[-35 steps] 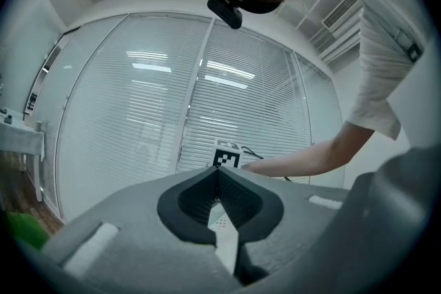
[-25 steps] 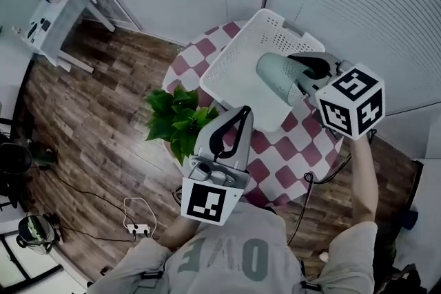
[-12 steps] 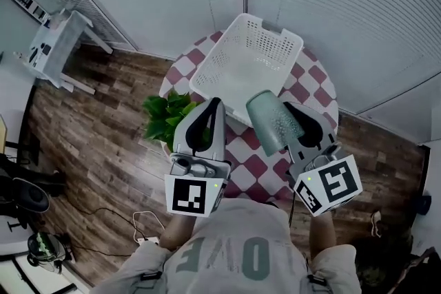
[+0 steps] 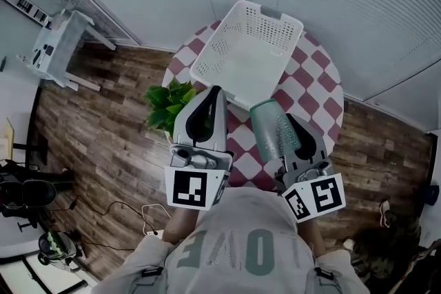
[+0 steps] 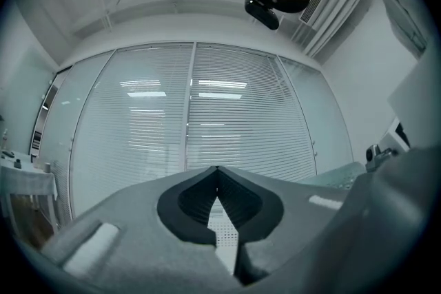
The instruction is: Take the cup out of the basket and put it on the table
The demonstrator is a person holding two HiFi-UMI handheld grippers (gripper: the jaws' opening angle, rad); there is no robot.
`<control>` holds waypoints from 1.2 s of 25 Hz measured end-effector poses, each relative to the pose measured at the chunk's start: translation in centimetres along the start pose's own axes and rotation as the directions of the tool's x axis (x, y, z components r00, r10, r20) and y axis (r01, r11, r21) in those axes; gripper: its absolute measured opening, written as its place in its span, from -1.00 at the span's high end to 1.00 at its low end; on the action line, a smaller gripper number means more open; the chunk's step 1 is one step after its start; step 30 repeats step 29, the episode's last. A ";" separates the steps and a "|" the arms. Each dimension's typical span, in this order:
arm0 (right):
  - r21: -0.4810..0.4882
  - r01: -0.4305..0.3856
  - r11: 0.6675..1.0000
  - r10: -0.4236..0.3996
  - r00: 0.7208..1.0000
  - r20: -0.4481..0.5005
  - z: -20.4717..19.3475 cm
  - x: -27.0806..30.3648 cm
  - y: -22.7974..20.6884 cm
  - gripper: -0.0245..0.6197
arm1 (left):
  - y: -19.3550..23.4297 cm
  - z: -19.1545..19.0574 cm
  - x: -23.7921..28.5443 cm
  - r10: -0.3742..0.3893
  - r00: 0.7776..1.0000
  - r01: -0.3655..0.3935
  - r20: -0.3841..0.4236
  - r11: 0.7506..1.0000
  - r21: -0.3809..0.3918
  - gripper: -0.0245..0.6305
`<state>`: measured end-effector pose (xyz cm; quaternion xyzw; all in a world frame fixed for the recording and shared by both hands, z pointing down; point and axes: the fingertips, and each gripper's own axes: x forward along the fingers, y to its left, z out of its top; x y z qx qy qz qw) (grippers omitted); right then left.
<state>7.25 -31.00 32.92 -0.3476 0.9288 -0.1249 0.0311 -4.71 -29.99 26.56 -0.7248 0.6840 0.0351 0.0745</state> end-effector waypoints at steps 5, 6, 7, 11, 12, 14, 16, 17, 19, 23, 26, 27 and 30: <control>-0.018 0.025 1.000 -0.025 1.000 -0.005 0.0 0.3 -0.7 0.86 | 0.4 -0.1 -0.2 0.011 1.000 -0.011 -0.001 1.000 0.007 0.92; -0.025 0.028 0.999 -0.028 1.000 -0.005 0.1 0.3 -0.7 0.86 | 0.5 -0.2 -0.2 0.014 1.000 -0.014 -0.002 1.000 0.007 0.92; -0.032 0.030 0.999 -0.030 1.000 -0.007 0.1 0.3 -0.8 0.86 | 0.6 -0.2 -0.2 0.018 1.000 -0.017 -0.001 1.000 0.007 0.92; -0.038 0.030 0.999 -0.030 1.000 -0.007 0.2 0.4 -1.0 0.86 | 0.9 -0.5 -0.2 0.030 1.000 -0.030 -0.006 1.000 0.001 0.92; -0.038 0.030 0.999 -0.030 1.000 -0.005 0.2 0.4 -1.0 0.86 | 1.0 -0.6 -0.2 0.033 0.999 -0.033 -0.010 0.999 -0.002 0.92; -0.041 0.030 0.999 -0.030 1.000 0.000 0.4 0.4 -1.1 0.86 | 1.1 -0.6 -0.2 0.037 0.999 -0.037 -0.010 0.999 -0.004 0.92; -0.045 0.030 0.999 -0.030 1.000 0.005 0.7 0.5 -1.0 0.86 | 1.2 -0.5 -0.2 0.039 0.999 -0.039 -0.003 0.999 -0.003 0.92; -0.046 0.030 0.998 -0.030 1.000 0.007 0.8 0.5 -1.0 0.86 | 1.3 -0.5 -0.2 0.040 0.999 -0.040 -0.002 0.999 -0.003 0.92; -0.049 0.028 0.998 -0.027 1.000 0.013 0.9 0.5 -1.0 0.86 | 1.3 -0.6 -0.2 0.043 0.999 -0.044 -0.007 0.999 -0.005 0.92; -0.052 0.024 0.998 -0.024 1.000 0.019 1.1 0.6 -1.0 0.86 | 1.4 -0.7 -0.2 0.048 0.999 -0.048 -0.011 0.999 -0.006 0.92; -0.056 0.021 0.998 -0.020 1.000 0.021 1.2 0.8 -0.8 0.86 | 1.6 -0.7 -0.2 0.049 0.999 -0.049 -0.007 0.999 -0.003 0.92; -0.058 0.021 0.998 -0.019 1.000 0.021 1.2 0.9 -0.8 0.86 | 1.6 -0.7 -0.2 0.050 0.999 -0.050 -0.007 0.999 -0.003 0.92; -0.063 0.019 0.998 -0.018 1.000 0.022 1.2 1.1 -0.8 0.86 | 1.7 -0.8 -0.2 0.051 0.999 -0.051 -0.008 0.999 -0.004 0.92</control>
